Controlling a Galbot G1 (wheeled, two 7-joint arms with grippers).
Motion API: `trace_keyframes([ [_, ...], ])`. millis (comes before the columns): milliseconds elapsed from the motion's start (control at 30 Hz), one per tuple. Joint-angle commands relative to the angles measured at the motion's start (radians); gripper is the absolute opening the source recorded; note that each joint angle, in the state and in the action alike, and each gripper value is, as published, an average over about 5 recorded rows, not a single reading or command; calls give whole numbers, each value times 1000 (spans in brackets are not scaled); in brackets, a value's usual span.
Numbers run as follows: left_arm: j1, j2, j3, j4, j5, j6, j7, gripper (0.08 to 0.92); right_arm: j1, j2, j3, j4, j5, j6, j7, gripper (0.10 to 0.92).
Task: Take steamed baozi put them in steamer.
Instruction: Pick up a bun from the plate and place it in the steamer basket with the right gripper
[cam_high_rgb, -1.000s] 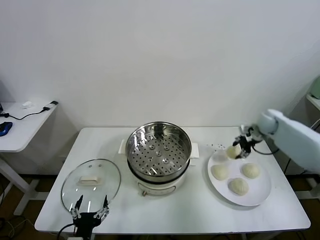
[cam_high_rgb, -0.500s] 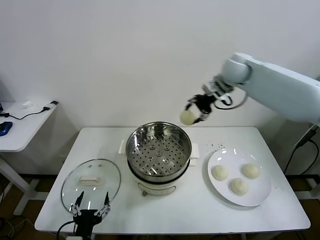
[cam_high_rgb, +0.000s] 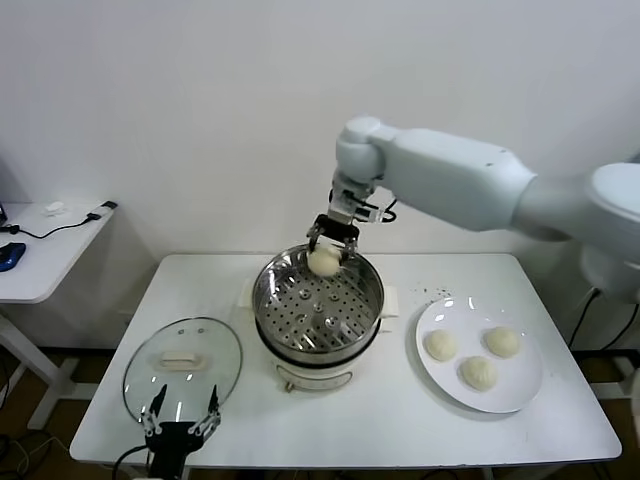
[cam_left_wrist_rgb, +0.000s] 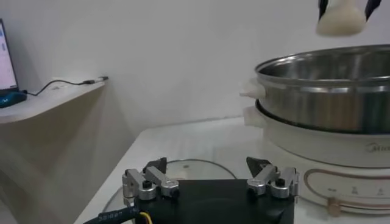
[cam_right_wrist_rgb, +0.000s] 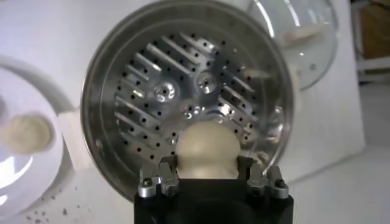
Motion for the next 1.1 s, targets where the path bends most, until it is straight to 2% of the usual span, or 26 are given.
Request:
trace_keyframes([
  [33,3,-3,2,0,3,0,0,823,-133,92,62,-186,-180,139,21,645],
  [400,-5,-2,5,16,5,-8,-1,823,-204,133,148,-319,-258,180,72,646],
  [633,-6,-2,5,20,5,-13,-2,823,-226,150,161,-335,-280,196,79,654],
  [733,-5,-2,5,17,5,-14,-2,823,-228,151,160,-335,-280,205,82,673],
  [833,-3,-3,6,15,5,-15,-3,823,-225,145,167,-326,-277,213,103,736],
  [967,0,-5,7,10,5,-15,-4,823,-168,108,160,-262,-220,209,91,811],
  [1100,3,-6,10,0,10,-15,-3,823,-50,40,111,-168,-52,185,33,822],
])
